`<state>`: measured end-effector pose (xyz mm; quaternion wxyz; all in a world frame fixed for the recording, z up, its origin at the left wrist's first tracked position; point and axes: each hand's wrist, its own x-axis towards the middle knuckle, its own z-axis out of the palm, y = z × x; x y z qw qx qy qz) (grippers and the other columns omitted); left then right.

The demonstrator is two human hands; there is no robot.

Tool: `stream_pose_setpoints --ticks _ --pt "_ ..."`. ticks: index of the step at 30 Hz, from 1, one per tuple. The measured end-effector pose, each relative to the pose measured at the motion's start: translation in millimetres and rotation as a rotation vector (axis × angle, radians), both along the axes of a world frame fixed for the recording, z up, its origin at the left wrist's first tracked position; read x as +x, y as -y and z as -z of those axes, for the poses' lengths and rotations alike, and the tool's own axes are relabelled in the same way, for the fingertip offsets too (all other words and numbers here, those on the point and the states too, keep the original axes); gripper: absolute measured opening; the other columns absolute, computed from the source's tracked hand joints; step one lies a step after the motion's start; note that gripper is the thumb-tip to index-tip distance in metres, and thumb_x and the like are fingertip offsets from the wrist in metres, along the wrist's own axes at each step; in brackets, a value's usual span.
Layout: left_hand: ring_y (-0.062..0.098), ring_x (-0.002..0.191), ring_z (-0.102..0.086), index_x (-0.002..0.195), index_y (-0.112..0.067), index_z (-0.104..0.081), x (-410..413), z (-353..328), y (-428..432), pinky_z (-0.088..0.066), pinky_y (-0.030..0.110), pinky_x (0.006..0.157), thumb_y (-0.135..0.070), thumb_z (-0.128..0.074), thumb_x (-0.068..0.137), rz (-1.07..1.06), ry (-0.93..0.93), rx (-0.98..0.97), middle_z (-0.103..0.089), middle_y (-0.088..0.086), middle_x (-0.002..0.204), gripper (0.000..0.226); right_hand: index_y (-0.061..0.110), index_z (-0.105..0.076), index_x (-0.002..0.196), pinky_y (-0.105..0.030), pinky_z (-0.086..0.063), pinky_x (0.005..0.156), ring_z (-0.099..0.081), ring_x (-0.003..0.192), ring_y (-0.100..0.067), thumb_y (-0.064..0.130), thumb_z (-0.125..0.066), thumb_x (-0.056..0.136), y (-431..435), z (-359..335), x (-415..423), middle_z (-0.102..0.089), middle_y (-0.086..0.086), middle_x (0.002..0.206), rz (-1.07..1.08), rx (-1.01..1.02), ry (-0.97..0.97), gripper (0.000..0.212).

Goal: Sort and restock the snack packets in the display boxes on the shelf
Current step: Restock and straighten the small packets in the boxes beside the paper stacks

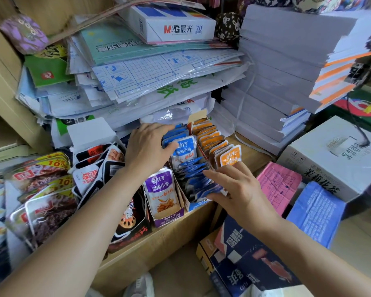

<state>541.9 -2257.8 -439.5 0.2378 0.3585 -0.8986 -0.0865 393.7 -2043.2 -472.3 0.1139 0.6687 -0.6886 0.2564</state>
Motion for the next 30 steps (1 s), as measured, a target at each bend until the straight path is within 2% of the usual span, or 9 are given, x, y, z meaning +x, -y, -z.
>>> stream_pose_setpoints --ticks 5,9,11,13,16,18,24,27,30 --pt "0.025 0.115 -0.055 0.127 -0.027 -0.069 2.6 0.7 0.5 -0.040 0.040 0.097 -0.043 -0.069 0.089 0.031 -0.008 0.015 -0.071 0.000 0.121 0.042 0.015 -0.070 0.126 -0.036 -0.057 0.074 -0.058 0.105 -0.026 0.014 -0.085 0.077 3.8 0.0 4.1 -0.067 -0.006 0.116 0.013 0.032 0.019 0.051" --pt "0.019 0.118 -0.051 0.117 -0.031 -0.073 7.7 -0.4 -7.4 -0.034 0.039 0.098 -0.059 -0.061 0.077 0.141 -0.091 -0.009 -0.067 -0.009 0.121 0.050 0.017 -0.076 0.111 -0.035 -0.054 0.077 -0.055 0.108 -0.026 0.015 -0.086 0.076 9.5 -1.6 5.0 -0.060 -0.007 0.121 -0.009 0.064 0.040 0.036" --pt "0.014 0.110 -0.049 0.104 -0.033 -0.076 10.3 -3.7 -15.9 -0.029 0.035 0.094 -0.058 -0.065 0.076 0.254 -0.155 -0.019 -0.066 -0.014 0.111 0.039 0.016 -0.076 0.106 -0.037 -0.055 0.075 -0.057 0.105 -0.028 0.015 -0.087 0.075 7.4 -1.0 3.7 -0.063 -0.006 0.117 -0.033 0.061 0.021 0.033" --pt "0.013 0.097 -0.053 0.100 -0.031 -0.078 12.1 -5.1 -23.2 -0.036 0.035 0.090 -0.051 -0.075 0.078 0.368 -0.148 0.019 -0.066 -0.014 0.100 0.030 0.016 -0.077 0.105 -0.037 -0.057 0.071 -0.058 0.100 -0.027 0.016 -0.088 0.074 3.0 -0.6 2.0 -0.068 -0.004 0.112 -0.041 0.061 0.003 0.034" --pt "0.013 0.093 -0.057 0.109 -0.032 -0.076 14.2 -4.3 -29.6 -0.049 0.040 0.085 -0.046 -0.080 0.079 0.421 -0.038 0.093 -0.068 -0.014 0.100 0.034 0.017 -0.076 0.109 -0.035 -0.056 0.072 -0.058 0.101 -0.025 0.018 -0.088 0.074 -1.3 -2.4 1.7 -0.070 0.000 0.110 -0.024 0.069 -0.026 0.037" --pt "0.011 0.094 -0.056 0.113 -0.035 -0.074 14.3 -3.8 -31.3 -0.051 0.040 0.083 -0.047 -0.080 0.079 0.383 0.016 0.081 -0.069 -0.014 0.101 0.036 0.018 -0.076 0.110 -0.035 -0.057 0.072 -0.058 0.102 -0.025 0.016 -0.088 0.074 -2.9 -2.8 1.6 -0.070 0.001 0.111 -0.016 0.073 -0.027 0.038" --pt "0.020 0.085 -0.060 0.106 -0.043 -0.075 5.1 -6.1 -42.1 -0.037 0.030 0.074 -0.080 -0.065 0.066 0.266 0.104 -0.117 -0.065 -0.008 0.085 0.055 0.019 -0.075 0.111 -0.035 -0.056 0.072 -0.057 0.103 -0.024 0.014 -0.086 0.076 -3.0 -4.4 0.8 -0.071 0.001 0.111 -0.022 0.081 -0.036 0.037" --pt "0.018 0.091 -0.063 0.110 -0.042 -0.075 -0.5 -8.3 -47.0 -0.032 0.029 0.074 -0.076 -0.070 0.068 0.253 0.161 -0.143 -0.070 -0.008 0.092 0.054 0.019 -0.075 0.110 -0.036 -0.057 0.072 -0.058 0.101 -0.025 0.013 -0.087 0.076 -2.1 -4.5 0.7 -0.071 0.001 0.110 -0.031 0.079 -0.031 0.037" --pt "0.014 0.101 -0.065 0.116 -0.043 -0.072 0.5 -13.1 -50.1 -0.043 0.032 0.082 -0.074 -0.068 0.072 0.253 0.246 -0.140 -0.072 -0.012 0.105 0.054 0.018 -0.076 0.108 -0.033 -0.056 0.070 -0.059 0.098 -0.024 0.013 -0.088 0.074 -2.4 -5.6 1.5 -0.072 0.001 0.107 -0.039 0.073 -0.030 0.036"
